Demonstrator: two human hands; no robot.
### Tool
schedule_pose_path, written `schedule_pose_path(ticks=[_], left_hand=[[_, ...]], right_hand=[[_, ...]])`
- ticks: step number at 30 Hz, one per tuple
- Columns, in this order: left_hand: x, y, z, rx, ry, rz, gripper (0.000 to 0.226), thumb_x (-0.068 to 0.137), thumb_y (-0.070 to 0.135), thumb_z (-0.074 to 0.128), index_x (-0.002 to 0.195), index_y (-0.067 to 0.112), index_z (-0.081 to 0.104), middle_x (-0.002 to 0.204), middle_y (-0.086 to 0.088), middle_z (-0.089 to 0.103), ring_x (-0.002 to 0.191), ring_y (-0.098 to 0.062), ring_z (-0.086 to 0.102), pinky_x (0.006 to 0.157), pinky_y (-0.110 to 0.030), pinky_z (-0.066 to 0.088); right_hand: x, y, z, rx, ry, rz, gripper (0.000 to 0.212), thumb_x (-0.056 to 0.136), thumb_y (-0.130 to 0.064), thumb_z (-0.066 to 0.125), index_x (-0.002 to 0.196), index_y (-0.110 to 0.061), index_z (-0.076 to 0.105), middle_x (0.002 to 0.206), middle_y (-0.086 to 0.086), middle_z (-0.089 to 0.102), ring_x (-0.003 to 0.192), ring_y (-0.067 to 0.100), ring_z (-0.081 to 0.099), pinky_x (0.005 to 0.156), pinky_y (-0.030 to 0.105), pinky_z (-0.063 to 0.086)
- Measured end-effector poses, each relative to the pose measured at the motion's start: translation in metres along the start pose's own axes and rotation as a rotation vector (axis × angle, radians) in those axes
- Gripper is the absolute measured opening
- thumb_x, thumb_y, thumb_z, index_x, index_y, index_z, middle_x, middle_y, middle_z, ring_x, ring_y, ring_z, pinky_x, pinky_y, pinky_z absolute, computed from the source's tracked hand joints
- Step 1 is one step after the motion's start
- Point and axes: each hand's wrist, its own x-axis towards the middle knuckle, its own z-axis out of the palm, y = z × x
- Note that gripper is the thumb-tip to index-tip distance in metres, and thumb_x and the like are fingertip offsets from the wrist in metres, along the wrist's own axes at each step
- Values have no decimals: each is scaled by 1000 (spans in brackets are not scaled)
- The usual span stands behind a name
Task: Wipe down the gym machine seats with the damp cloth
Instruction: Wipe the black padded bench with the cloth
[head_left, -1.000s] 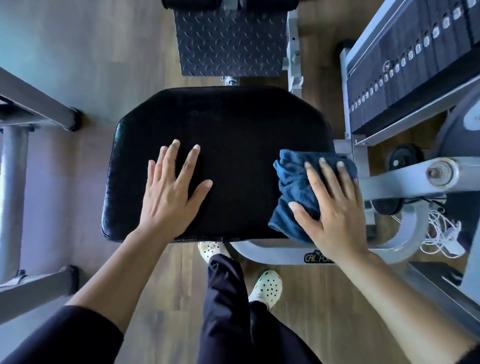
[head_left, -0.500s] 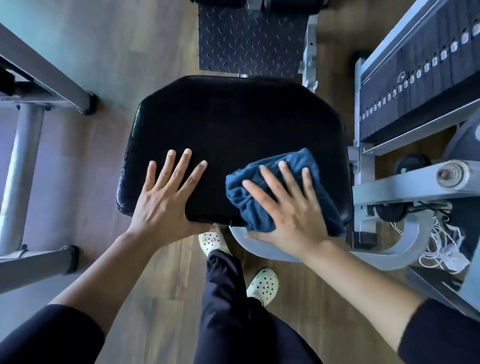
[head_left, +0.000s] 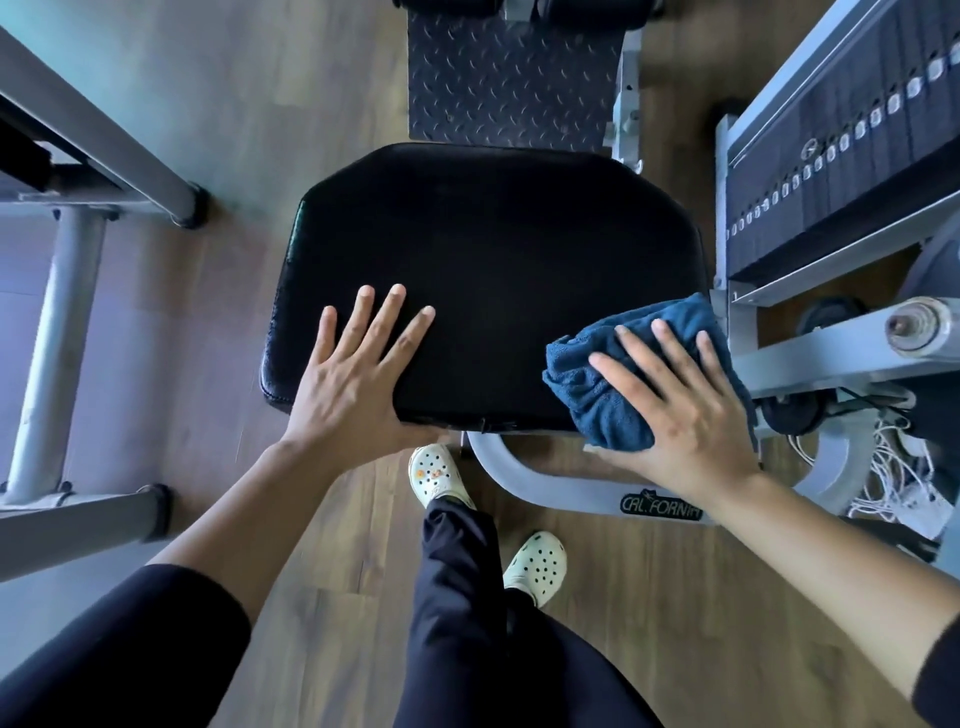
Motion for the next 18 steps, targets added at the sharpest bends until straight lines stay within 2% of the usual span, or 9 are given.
schedule_pose_path(ticks=[2,6,8,12,15,18], left_hand=[[-4,-9,-1,-11,-3,14,117,61,96,23,152,23,15,159,-7,10,146,-31,4,116,-56,8],[-27,-51,0,33,-1,-66,122,60,71,70,153,23,8,160,-6,4,146,-31,1,115,-56,8],[-39,-70,0,17,-11,-105,123,59,63,77,153,25,6,160,-5,2,146,-31,0,115,-56,9],[-43,-76,1,-25,-5,-82,120,62,64,75,153,25,7,160,-2,-1,147,-27,-4,116,-51,7],[-40,-76,4,-102,12,-93,117,63,64,74,152,24,11,160,-2,2,147,-25,-3,117,-48,8],[-40,-79,1,-109,-23,-70,113,64,83,50,152,26,9,160,1,0,147,-22,-6,117,-47,7]], right_hand=[[8,-12,3,-1,-3,-17,85,72,-62,70,141,-23,41,146,9,43,137,37,35,108,62,26],[29,-44,8,12,14,-55,80,76,-63,63,142,-25,39,146,8,43,136,38,36,108,61,27],[46,-69,10,40,12,-89,74,81,-65,54,142,-25,39,146,7,43,136,38,36,108,61,26],[84,-126,16,89,-20,-162,75,81,-64,54,143,-25,40,147,8,41,136,39,35,109,61,25],[103,-151,20,120,-42,-150,76,79,-53,67,144,-27,37,149,7,39,138,38,32,111,59,22],[97,-139,16,183,-77,-146,80,79,-64,60,146,-28,34,151,6,36,142,31,26,114,55,19]])
